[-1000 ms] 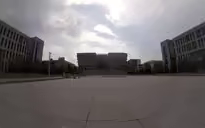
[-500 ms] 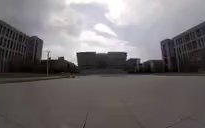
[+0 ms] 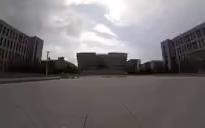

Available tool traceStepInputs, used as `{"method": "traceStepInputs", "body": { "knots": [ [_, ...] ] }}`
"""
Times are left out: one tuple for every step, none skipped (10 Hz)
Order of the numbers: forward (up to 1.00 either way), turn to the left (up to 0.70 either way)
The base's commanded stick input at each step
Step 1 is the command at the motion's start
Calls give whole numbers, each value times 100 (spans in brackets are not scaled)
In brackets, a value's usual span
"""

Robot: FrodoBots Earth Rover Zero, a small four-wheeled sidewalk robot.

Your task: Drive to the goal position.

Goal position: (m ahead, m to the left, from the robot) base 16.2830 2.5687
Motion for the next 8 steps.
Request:
{"method": "traceStepInputs", "body": {
  "knots": [
    [70, 0],
    [70, 0],
    [70, 0],
    [70, 0],
    [70, 0],
    [70, 0],
    [70, 0],
    [70, 0]
  ]
}}
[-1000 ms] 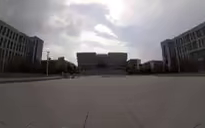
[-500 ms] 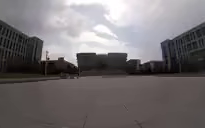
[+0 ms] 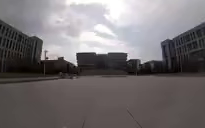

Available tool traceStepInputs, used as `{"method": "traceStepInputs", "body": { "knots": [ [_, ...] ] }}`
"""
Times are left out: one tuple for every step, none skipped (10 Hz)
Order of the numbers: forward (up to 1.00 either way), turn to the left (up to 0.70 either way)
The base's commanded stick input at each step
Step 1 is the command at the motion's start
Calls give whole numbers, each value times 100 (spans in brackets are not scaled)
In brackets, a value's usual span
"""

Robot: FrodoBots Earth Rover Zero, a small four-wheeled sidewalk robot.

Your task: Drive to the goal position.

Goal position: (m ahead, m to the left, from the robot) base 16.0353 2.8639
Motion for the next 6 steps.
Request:
{"method": "traceStepInputs", "body": {
  "knots": [
    [70, 0],
    [70, 0],
    [70, 0],
    [70, 0],
    [70, 0],
    [70, 0]
  ]
}}
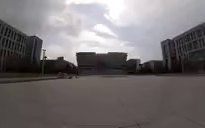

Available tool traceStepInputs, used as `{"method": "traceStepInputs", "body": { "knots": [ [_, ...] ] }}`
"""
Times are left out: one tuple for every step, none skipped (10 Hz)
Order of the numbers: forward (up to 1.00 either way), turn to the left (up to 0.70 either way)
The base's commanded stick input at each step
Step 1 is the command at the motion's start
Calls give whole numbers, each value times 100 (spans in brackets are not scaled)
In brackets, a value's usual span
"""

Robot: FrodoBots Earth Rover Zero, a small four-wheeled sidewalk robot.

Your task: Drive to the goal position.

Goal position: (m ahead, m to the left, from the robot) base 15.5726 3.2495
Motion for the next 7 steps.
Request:
{"method": "traceStepInputs", "body": {
  "knots": [
    [70, 0],
    [70, 0],
    [70, 0],
    [70, 0],
    [70, 0],
    [70, 0],
    [70, 0]
  ]
}}
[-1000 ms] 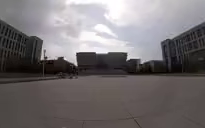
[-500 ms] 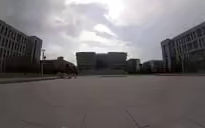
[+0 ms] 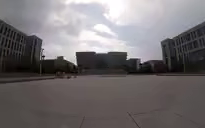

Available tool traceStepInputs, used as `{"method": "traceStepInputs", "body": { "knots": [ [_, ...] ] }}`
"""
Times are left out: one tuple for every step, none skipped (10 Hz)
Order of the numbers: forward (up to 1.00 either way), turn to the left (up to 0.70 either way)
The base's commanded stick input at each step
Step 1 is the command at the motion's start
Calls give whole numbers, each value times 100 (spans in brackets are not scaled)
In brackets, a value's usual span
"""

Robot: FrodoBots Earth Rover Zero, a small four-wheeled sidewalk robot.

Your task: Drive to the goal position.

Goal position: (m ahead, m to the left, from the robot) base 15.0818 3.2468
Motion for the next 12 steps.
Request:
{"method": "traceStepInputs", "body": {
  "knots": [
    [70, 0],
    [70, 0],
    [70, 0],
    [70, 0],
    [70, 0],
    [70, 0],
    [70, 0],
    [70, 0],
    [70, 0],
    [70, 0],
    [70, 0],
    [70, 0]
  ]
}}
